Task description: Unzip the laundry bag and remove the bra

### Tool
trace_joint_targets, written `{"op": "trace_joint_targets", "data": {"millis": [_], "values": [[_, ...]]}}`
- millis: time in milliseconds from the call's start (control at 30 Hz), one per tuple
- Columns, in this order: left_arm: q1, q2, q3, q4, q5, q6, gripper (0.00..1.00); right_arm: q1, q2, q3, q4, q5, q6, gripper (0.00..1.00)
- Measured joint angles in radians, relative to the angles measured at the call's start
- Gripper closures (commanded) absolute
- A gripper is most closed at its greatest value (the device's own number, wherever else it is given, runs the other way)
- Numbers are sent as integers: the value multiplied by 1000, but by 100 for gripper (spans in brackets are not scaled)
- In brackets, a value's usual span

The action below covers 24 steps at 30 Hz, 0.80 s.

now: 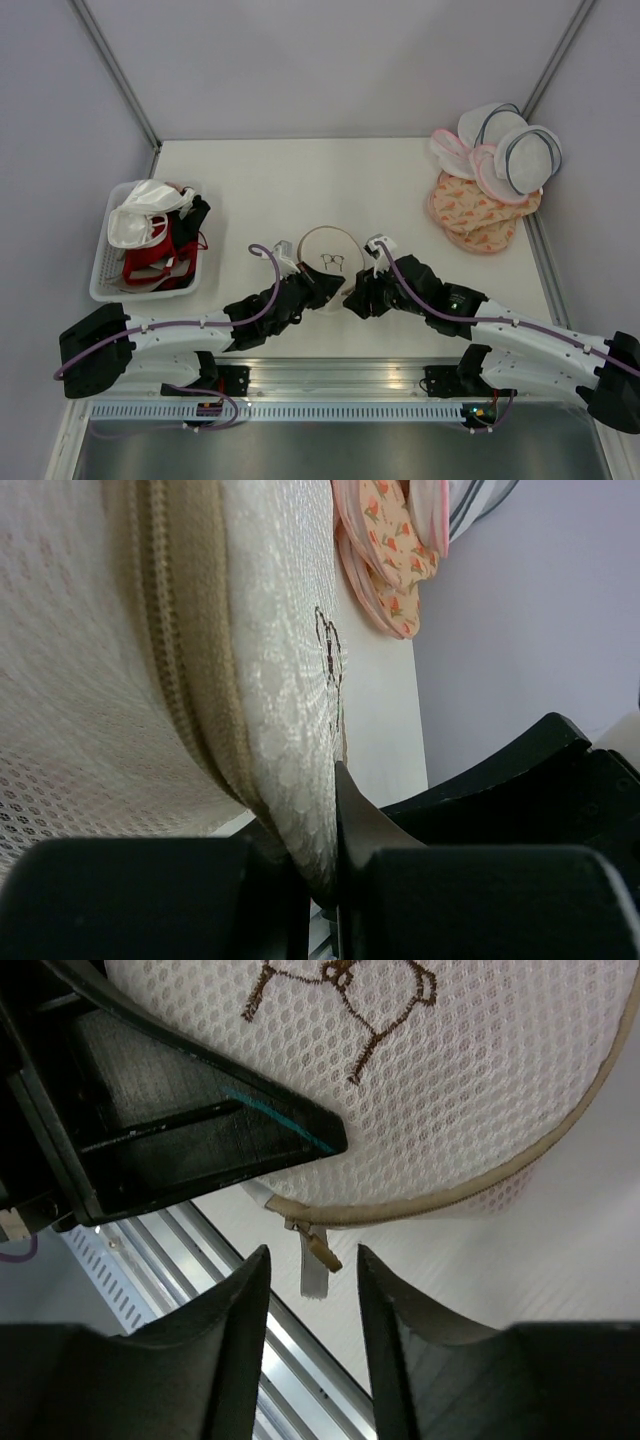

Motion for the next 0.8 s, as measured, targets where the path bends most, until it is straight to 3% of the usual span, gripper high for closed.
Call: {"op": "trace_joint_targets", "data": {"millis": [67, 167, 333, 500, 633, 800], "values": [[0, 1, 0, 1, 13, 0, 98, 0, 15, 2, 6, 0, -10, 65], [0, 4, 0, 3, 33, 0, 98, 0, 22, 2, 5, 3, -20, 87], [3, 4, 0, 5, 67, 11, 98, 6, 11, 7, -8, 12, -26, 100], [38, -29, -17, -9, 143, 74, 98, 6, -25, 23, -93, 64, -35, 99], [95, -144, -87, -31, 238, 138, 98, 7, -15, 64, -185, 111, -41, 100], [177, -253, -82, -144, 445, 309, 98, 9, 22, 111, -276, 202, -24, 100]]}}
